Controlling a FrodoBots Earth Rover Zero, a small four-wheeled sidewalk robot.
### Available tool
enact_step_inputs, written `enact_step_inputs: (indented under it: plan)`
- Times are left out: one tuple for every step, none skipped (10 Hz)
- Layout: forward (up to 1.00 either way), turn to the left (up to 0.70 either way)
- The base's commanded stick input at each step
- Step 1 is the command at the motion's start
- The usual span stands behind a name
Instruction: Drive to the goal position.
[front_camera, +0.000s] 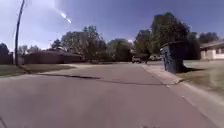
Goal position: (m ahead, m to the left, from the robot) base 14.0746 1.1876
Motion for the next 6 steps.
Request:
enact_step_inputs:
  plan:
    - [0.70,-0.35]
    - [0.70,-0.35]
    - [0.70,-0.35]
    - [0.70,-0.26]
    - [0.70,0.00]
    - [0.70,0.00]
